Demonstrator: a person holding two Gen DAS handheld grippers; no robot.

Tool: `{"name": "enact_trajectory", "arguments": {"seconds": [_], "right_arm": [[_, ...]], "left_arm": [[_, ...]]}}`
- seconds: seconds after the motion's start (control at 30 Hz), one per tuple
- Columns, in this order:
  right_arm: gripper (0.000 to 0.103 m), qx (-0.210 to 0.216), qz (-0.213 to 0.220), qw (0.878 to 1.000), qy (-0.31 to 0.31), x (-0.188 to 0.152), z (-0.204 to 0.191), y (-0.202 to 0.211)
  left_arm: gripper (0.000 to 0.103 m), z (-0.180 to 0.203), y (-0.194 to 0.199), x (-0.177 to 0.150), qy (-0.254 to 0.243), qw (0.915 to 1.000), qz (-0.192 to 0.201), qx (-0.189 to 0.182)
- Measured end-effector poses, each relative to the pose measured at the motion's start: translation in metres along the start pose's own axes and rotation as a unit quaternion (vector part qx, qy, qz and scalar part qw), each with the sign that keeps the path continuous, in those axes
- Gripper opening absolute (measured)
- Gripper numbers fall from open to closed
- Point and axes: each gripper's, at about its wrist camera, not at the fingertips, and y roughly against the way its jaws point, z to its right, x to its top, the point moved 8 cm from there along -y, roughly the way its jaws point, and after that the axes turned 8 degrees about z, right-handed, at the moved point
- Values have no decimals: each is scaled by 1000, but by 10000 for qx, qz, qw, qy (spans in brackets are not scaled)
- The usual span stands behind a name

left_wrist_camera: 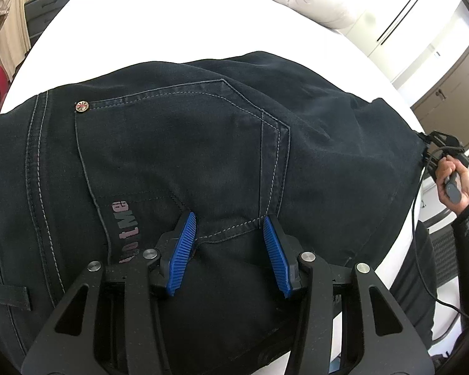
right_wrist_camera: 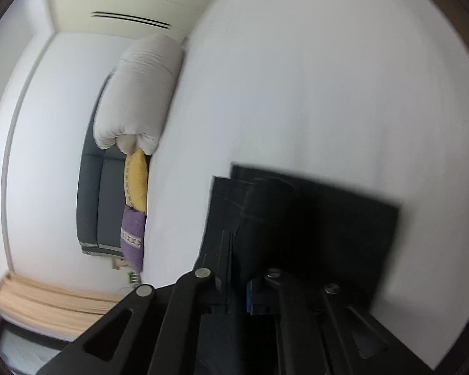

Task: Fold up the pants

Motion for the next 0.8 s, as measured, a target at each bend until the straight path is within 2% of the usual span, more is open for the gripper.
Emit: {"name": "enact_trajectory", "arguments": {"seconds": [0.07, 0.13, 0.23, 0.27, 0.33, 0.4, 0.47, 0.5, 0.53, 0.57, 0.6, 0.63, 0.67, 0.8], "right_arm": [[4, 71, 308, 9991, 285, 12, -2, 25], [4, 155, 469, 9987, 131, 19, 4, 37], [12, -265, 242, 9991, -232, 16, 37, 28], [14, -250, 115, 9986, -442, 12, 47, 28], [29, -6, 130, 9982, -585, 9, 51, 36], [52, 111, 280, 9982, -512, 9, 47, 45], [60, 153, 334, 9979, -529, 8, 42, 52], [61, 133, 333, 9982, -473, 7, 39, 52], [60, 78, 289, 9989, -353, 6, 36, 52], [41, -20, 187, 9997, -153, 3, 31, 47], [14, -124, 105, 9999, -13, 1, 29, 42], [6, -289, 19, 9995, 103, -2, 30, 37], [7, -469, -6, 9988, 155, -2, 36, 34], [4, -603, 145, 9981, 66, 8, 52, 39]], "left_arm": [[44, -1, 0, 0, 3, 10000, 11, 3], [44, -1, 1, -1, -15, 10000, 15, 15], [44, 0, 1, -2, -12, 10000, 15, 19], [44, 1, 0, -2, -14, 10000, 14, 19], [44, 2, 0, -2, 1, 10000, 14, 20], [44, 2, -1, -2, -17, 10000, 15, 41], [44, 4, -1, -2, -20, 10000, 13, 43], [44, 4, -1, -3, -22, 10000, 14, 45], [44, 4, -1, -3, -24, 10000, 16, 49], [44, 5, -1, -3, -22, 10000, 18, 52], [44, 5, -2, -3, -21, 10000, 23, 57], [44, 5, -1, -3, -22, 10000, 26, 60], [44, 6, -1, -4, -24, 10000, 27, 61], [44, 8, -2, -4, -82, 10000, -7, 50]]}}
